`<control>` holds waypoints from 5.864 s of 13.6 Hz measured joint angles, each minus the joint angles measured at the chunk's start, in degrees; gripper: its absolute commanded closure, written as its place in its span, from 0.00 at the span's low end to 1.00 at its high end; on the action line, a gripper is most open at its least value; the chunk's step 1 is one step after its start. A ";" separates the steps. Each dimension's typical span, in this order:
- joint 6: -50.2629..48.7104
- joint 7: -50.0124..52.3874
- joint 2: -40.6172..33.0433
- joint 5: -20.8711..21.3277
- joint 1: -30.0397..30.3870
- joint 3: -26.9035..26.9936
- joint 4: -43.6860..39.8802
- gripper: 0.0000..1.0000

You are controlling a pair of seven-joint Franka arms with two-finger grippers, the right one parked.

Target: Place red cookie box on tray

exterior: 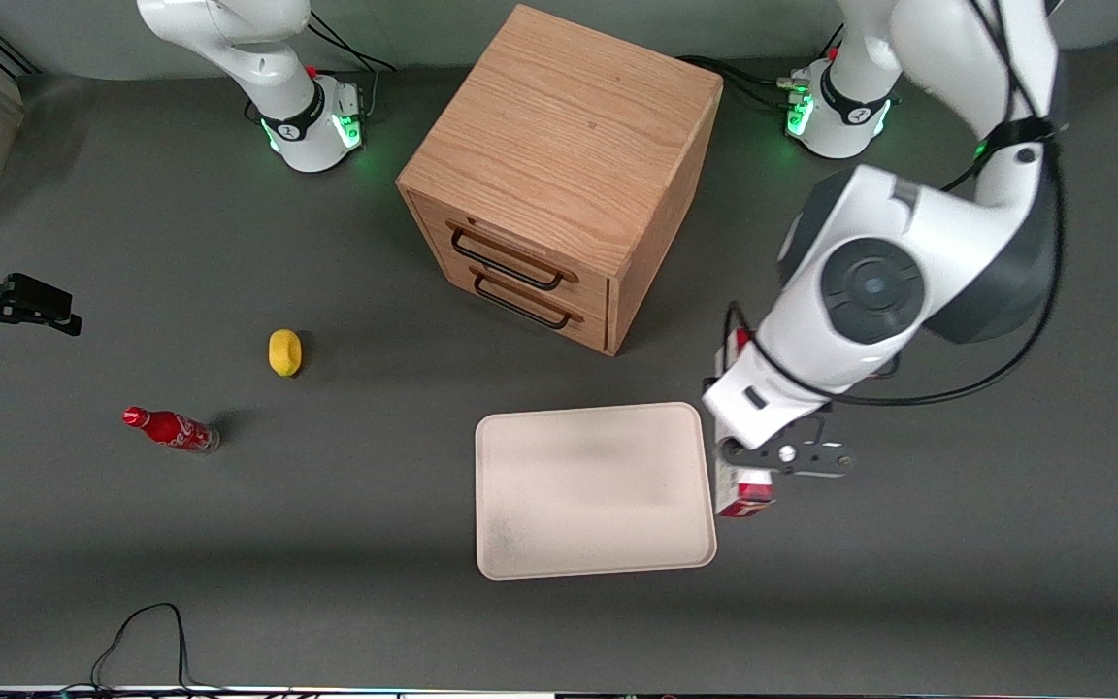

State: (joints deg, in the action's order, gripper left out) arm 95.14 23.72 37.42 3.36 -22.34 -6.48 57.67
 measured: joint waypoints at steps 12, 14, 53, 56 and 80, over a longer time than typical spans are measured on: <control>16.35 6.56 11.55 1.22 -0.28 0.70 5.98 1.00; 17.86 6.59 13.03 2.09 -0.61 0.58 6.19 1.00; -3.14 -11.75 -39.08 1.24 19.82 -1.89 40.40 0.00; -2.35 -19.15 -40.77 -0.36 27.14 -1.68 41.80 0.00; -4.40 -21.12 -38.97 -3.56 26.70 1.80 37.62 0.00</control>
State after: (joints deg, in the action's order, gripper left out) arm 90.74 2.61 -1.55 -0.20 4.36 -4.69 95.29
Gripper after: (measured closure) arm 0.000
